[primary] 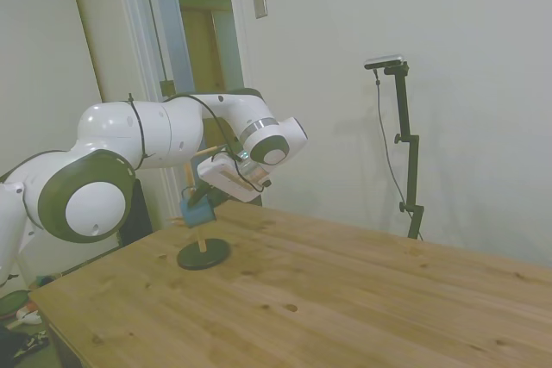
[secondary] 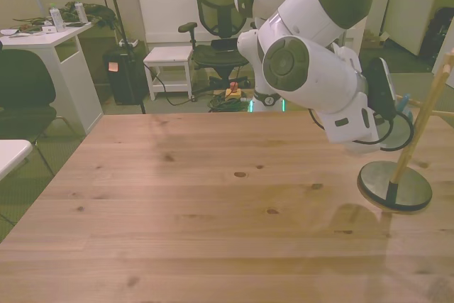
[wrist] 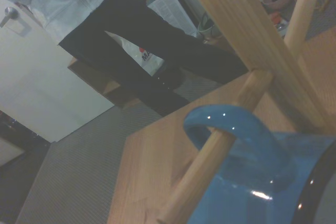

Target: Unload the mug

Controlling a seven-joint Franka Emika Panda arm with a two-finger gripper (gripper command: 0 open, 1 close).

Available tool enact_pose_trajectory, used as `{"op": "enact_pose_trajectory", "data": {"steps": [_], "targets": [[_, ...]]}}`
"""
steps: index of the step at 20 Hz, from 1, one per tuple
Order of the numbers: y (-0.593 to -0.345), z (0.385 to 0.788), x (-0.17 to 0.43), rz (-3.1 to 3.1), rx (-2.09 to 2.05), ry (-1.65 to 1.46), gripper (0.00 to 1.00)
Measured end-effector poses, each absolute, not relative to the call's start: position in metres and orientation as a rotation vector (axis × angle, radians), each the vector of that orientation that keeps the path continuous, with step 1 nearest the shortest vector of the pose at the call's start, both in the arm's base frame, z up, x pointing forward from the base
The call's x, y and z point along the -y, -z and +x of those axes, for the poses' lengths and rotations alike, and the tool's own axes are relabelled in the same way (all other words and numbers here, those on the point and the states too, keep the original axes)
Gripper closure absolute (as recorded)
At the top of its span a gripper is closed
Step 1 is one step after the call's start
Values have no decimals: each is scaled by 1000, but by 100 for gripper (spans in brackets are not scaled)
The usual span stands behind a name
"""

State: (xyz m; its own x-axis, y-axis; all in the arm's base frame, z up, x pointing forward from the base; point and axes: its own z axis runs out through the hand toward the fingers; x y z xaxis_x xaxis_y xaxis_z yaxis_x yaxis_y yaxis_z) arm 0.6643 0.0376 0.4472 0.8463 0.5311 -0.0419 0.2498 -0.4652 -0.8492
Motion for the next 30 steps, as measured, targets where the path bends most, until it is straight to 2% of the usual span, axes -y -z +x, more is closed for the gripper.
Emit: {"op": "enact_pose_trajectory", "data": {"steps": [15,30], "targets": [[-440,667,-31,-2005,589,-425,100],[-454,671,-33,-1994,625,-399,100]]}}
